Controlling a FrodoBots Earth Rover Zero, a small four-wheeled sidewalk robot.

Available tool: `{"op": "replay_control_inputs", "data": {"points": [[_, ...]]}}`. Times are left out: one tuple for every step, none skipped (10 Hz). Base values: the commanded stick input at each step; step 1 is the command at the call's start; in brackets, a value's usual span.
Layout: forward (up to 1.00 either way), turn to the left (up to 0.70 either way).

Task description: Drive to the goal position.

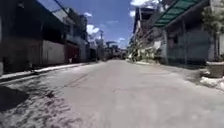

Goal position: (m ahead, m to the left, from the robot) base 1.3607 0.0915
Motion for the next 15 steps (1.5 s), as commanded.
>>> {"op": "replay_control_inputs", "data": {"points": [[1.0,0.0],[1.0,0.0],[1.0,0.0],[1.0,0.0],[1.0,0.0],[1.0,0.0],[1.0,0.05],[1.0,0.12],[1.0,0.0],[1.0,0.0],[0.48,0.0],[0.0,0.0],[0.0,0.0],[0.0,0.0],[0.0,0.0]]}}
